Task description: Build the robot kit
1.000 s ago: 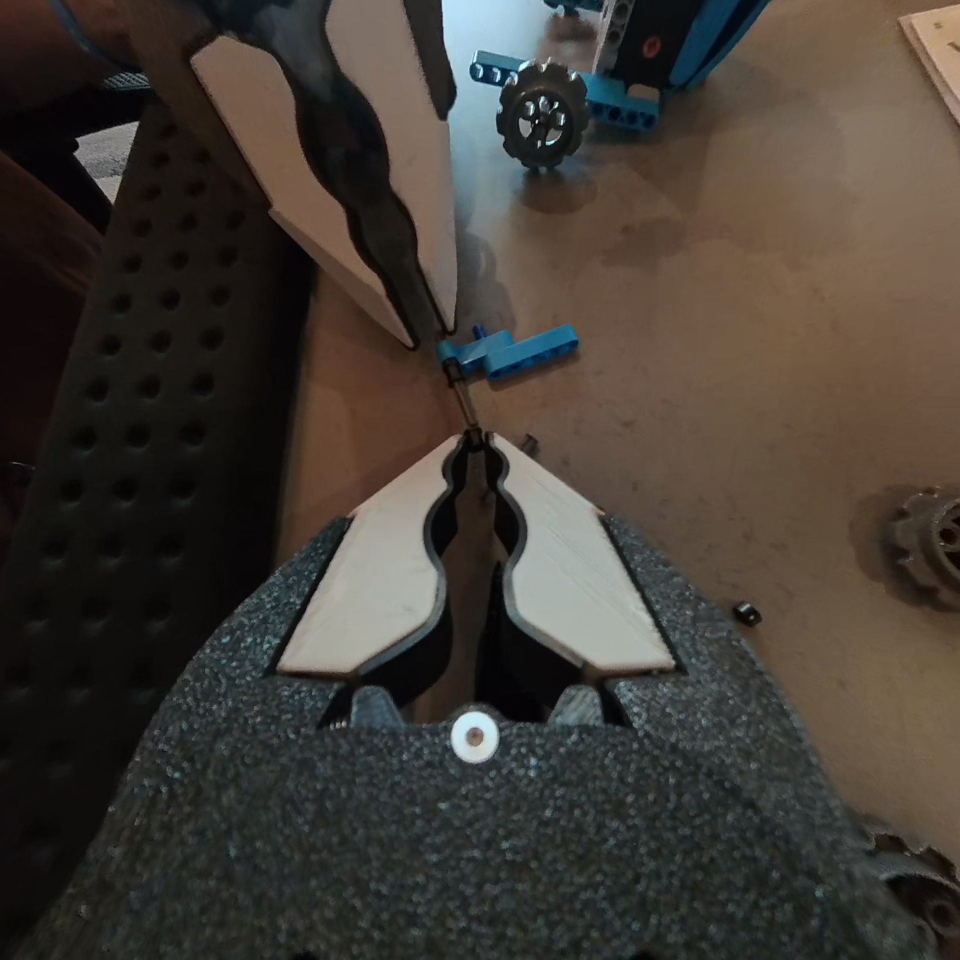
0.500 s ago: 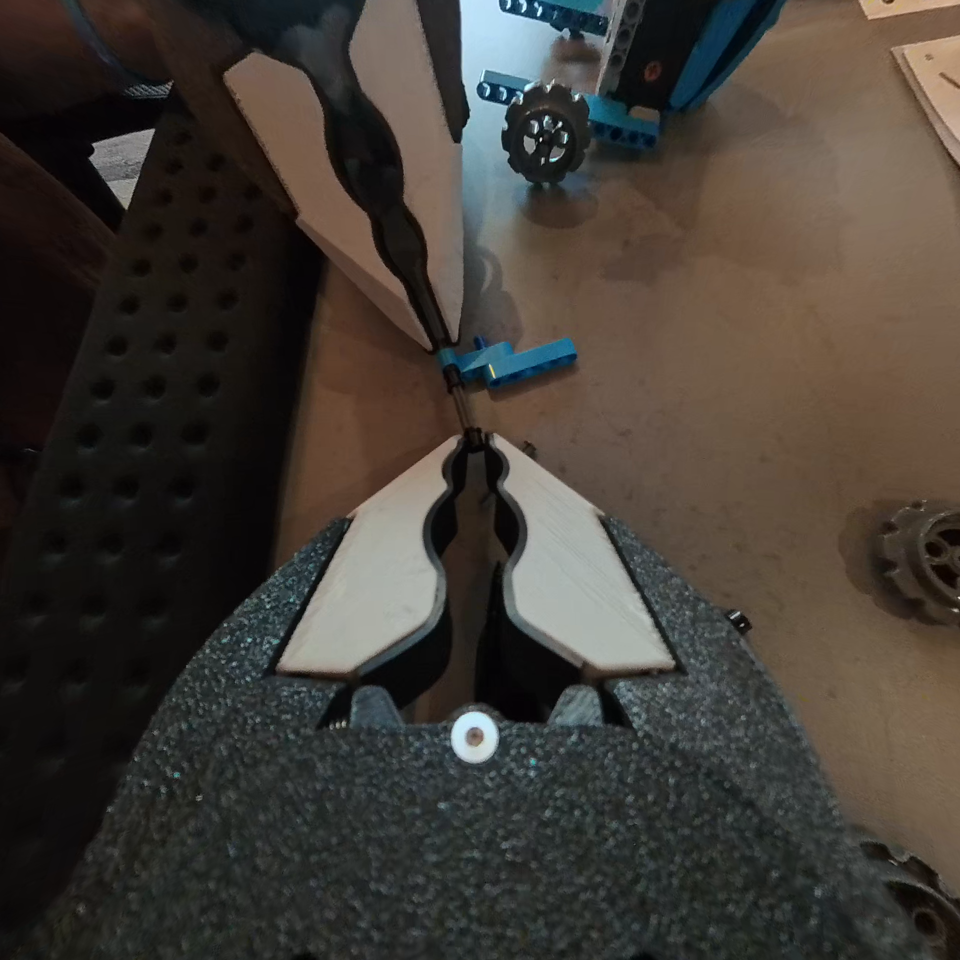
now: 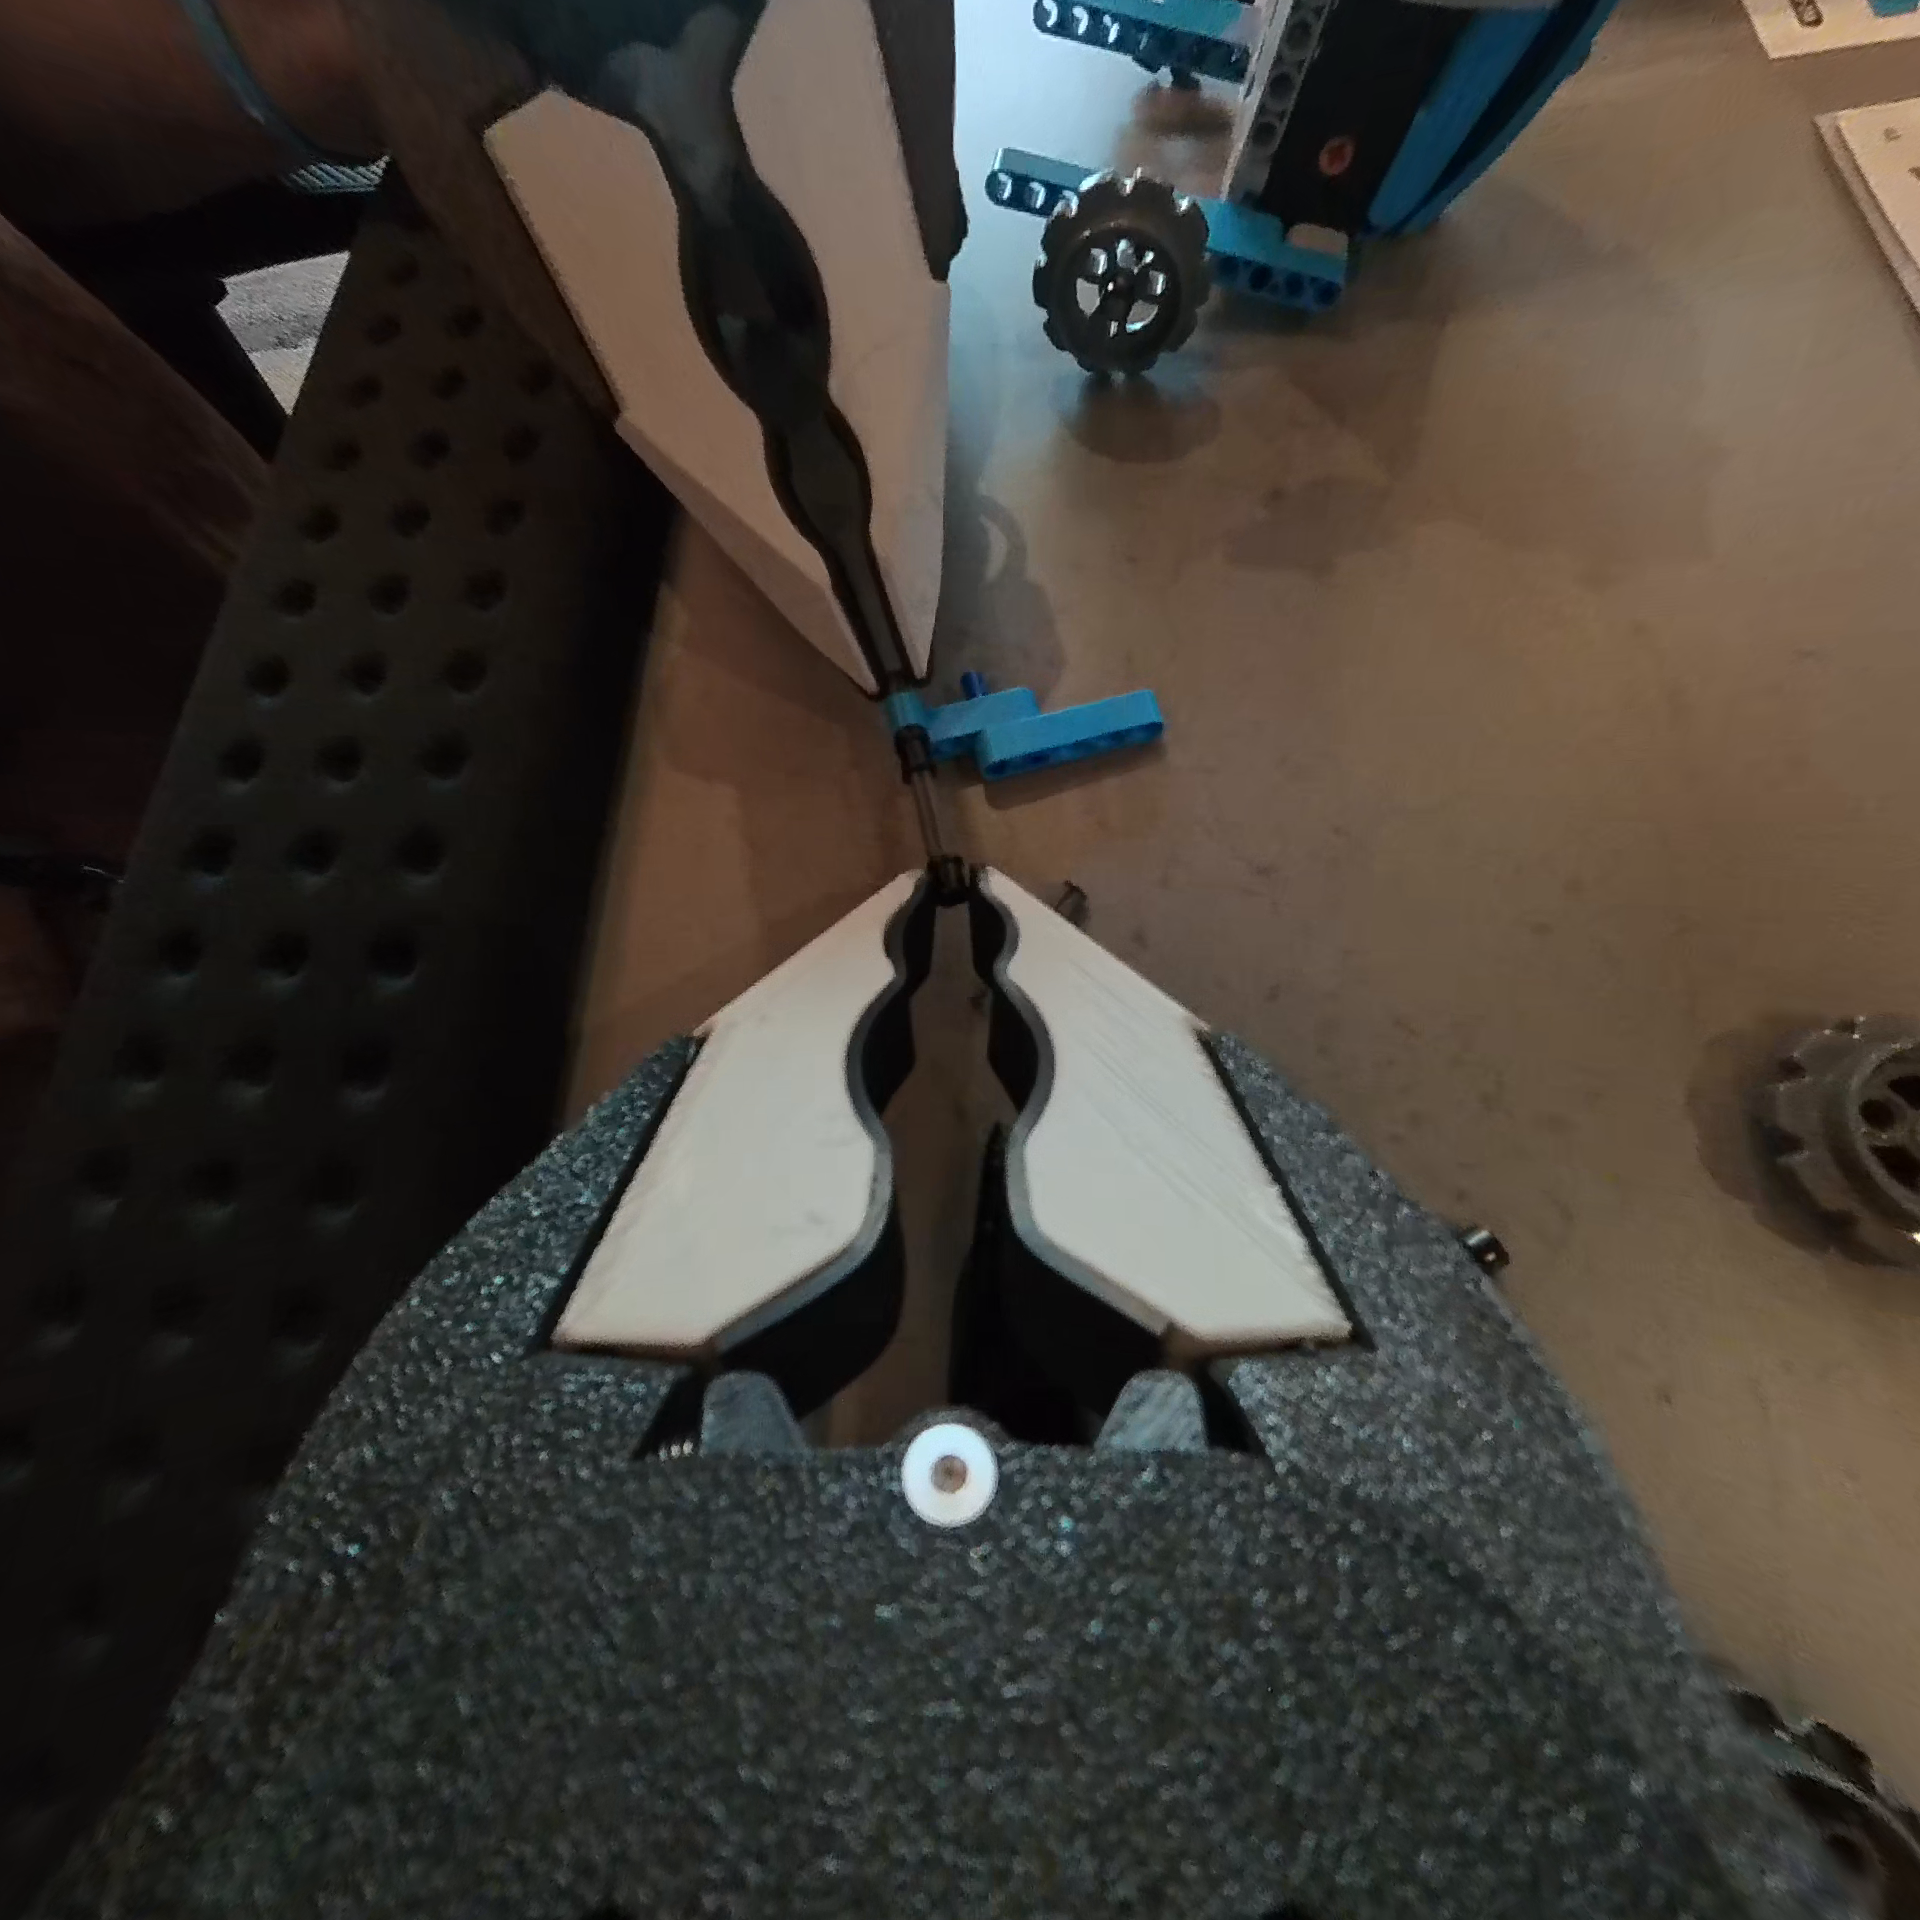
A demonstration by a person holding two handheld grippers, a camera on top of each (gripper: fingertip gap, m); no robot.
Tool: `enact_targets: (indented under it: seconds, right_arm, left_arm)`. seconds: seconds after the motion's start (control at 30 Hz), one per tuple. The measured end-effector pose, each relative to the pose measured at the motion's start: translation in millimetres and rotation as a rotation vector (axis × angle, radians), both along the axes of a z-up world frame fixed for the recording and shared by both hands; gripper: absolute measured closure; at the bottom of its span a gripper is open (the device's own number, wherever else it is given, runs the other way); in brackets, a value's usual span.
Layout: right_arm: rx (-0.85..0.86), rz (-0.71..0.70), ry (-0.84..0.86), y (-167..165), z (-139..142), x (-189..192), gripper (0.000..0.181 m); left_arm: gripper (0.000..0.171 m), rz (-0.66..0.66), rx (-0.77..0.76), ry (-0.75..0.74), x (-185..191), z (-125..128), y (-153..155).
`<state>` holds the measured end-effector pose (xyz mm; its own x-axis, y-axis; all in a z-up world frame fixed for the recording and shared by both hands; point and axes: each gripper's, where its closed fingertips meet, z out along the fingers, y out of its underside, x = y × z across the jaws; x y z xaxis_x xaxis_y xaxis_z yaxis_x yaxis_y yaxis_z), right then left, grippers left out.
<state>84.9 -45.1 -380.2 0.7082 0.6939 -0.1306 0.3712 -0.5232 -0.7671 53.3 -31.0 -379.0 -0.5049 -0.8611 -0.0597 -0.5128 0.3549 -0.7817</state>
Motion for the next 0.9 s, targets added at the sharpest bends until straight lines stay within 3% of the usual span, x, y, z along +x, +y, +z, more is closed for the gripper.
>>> enact_targets:
  seconds: [0.47,0.73,0.9]
  right_arm:
    - [-0.008,0.008,-0.007,-2.3,-2.6,-2.7,0.174]
    - [-0.085,-0.043,0.109,-0.7,-2.5,-2.2,0.174]
    - [-0.057,-0.024,0.058,-1.2,-4.8,-3.8,0.174]
  left_arm:
    - [0.169,0.002,0.014,0.007,0.0,-2.3,0.3]
    - [0.169,0.002,0.039,-0.004,0.1,-2.8,0.1]
    - [0.169,0.011,0.033,-0.007,0.8,-1.9,1.6]
